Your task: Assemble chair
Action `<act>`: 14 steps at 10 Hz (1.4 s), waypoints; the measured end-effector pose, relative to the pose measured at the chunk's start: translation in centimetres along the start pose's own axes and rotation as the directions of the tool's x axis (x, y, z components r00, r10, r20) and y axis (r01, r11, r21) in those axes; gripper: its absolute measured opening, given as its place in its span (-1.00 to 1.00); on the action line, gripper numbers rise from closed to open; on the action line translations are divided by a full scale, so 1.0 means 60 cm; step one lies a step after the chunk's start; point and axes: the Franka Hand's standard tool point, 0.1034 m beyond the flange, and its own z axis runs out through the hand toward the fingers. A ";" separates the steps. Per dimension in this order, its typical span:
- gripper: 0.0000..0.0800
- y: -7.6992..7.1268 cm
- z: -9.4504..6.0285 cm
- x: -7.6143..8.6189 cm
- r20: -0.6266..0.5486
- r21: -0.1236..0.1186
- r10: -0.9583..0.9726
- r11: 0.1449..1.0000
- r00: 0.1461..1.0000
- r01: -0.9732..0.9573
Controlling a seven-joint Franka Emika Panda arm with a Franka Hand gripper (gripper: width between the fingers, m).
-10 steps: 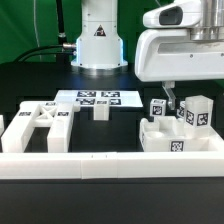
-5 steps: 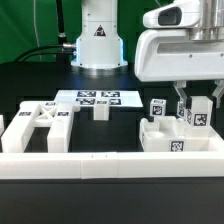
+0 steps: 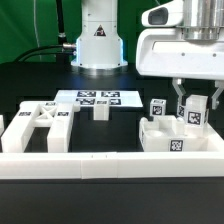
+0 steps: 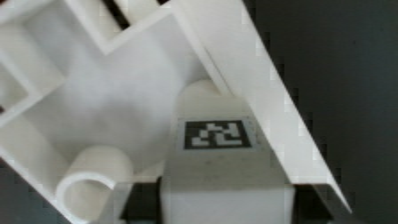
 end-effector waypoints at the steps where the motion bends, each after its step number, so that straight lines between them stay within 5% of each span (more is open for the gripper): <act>1: -0.29 0.000 0.000 0.000 -0.002 -0.001 0.137 0.991 0.991 -0.137; 4: -0.28 -0.003 -0.001 -0.005 -0.019 -0.011 0.481 0.876 0.876 -0.482; 6: -0.28 -0.002 -0.001 -0.005 -0.023 -0.010 0.528 0.849 0.849 -0.529; 8: 0.30 -0.003 -0.001 -0.006 -0.022 -0.012 0.482 0.876 0.876 -0.483; 9: 0.30 -0.003 -0.001 -0.006 -0.020 -0.015 0.455 0.890 0.890 -0.455; 10: 0.56 -0.003 -0.001 -0.005 -0.020 -0.015 0.385 0.923 0.923 -0.385; 14: 0.62 -0.002 -0.002 -0.002 -0.017 -0.019 0.078 0.997 0.997 -0.079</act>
Offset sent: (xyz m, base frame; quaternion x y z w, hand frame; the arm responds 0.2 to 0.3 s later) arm -0.0051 0.0130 -0.0063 -0.0432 0.0135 0.2648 0.9633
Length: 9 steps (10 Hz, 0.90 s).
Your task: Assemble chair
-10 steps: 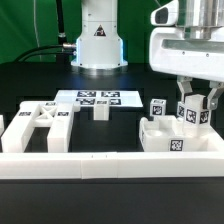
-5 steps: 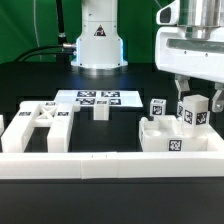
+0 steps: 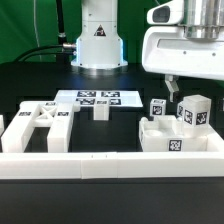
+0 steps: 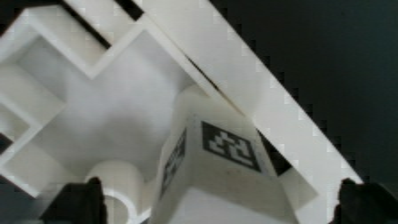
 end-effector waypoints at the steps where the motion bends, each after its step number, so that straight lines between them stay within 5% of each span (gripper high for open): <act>1: 0.62 0.000 0.000 0.000 0.000 0.000 -0.052 0.999 0.999 0.052; 5: 0.62 0.003 -0.001 0.005 0.000 -0.003 -0.368 0.930 0.930 0.368; 9: 0.62 0.009 -0.001 0.016 -0.002 -0.005 -0.652 0.758 0.758 0.652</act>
Offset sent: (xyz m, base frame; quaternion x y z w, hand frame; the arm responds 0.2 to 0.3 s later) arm 0.0053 -0.0028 0.0036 -0.0100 -0.0049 -0.2423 0.9701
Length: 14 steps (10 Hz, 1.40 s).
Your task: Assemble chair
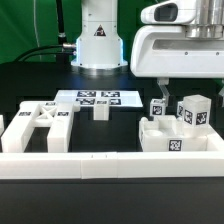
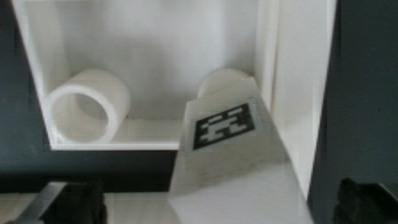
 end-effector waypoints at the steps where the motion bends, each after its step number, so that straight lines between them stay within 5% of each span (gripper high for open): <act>1: 0.62 0.001 0.000 0.000 0.000 0.000 -0.025 1.000 1.000 0.025; 3: 0.55 0.002 0.000 0.000 0.000 0.000 -0.045 0.999 0.999 0.045; 5: -0.15 0.002 0.000 0.000 0.000 0.000 -0.012 1.000 1.000 0.012; 7: -0.29 0.002 0.000 0.000 -0.001 0.002 0.010 1.000 1.000 -0.010; 10: -0.29 0.001 -0.001 -0.005 0.003 0.003 0.290 0.957 0.957 -0.290; 14: -0.29 0.024 -0.003 -0.015 -0.008 -0.026 0.561 0.827 0.828 -0.561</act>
Offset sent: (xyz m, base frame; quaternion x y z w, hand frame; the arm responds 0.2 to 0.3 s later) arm 0.0000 0.0000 0.0000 0.0000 0.0000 0.0000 1.0000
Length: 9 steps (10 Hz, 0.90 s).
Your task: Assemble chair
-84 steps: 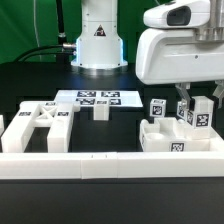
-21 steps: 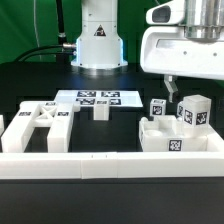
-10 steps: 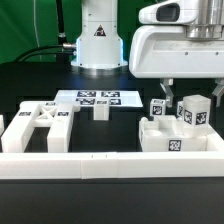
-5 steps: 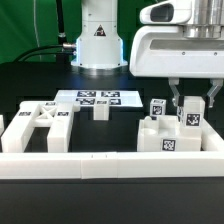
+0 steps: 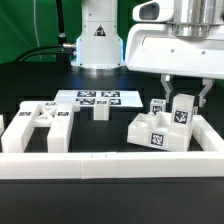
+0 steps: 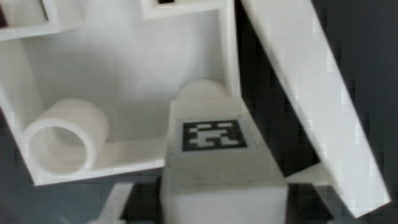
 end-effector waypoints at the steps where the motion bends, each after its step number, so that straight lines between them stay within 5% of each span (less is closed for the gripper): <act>1: -0.29 0.004 0.000 0.001 -0.001 -0.007 0.034 0.999 0.999 -0.034; 3: -0.28 0.010 0.002 0.002 0.002 -0.017 0.051 0.999 0.999 -0.051; 5: 0.50 0.008 -0.001 0.002 0.005 -0.018 0.018 1.000 1.000 -0.018; 7: 0.59 0.011 -0.038 0.014 -0.001 0.007 -0.149 0.989 0.989 0.149; 9: 0.62 0.054 -0.068 0.020 -0.015 0.028 -0.230 0.973 0.973 0.230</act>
Offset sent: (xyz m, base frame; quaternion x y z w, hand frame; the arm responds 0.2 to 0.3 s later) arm 0.0000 0.0000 0.0000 0.0000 0.0000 0.0000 1.0000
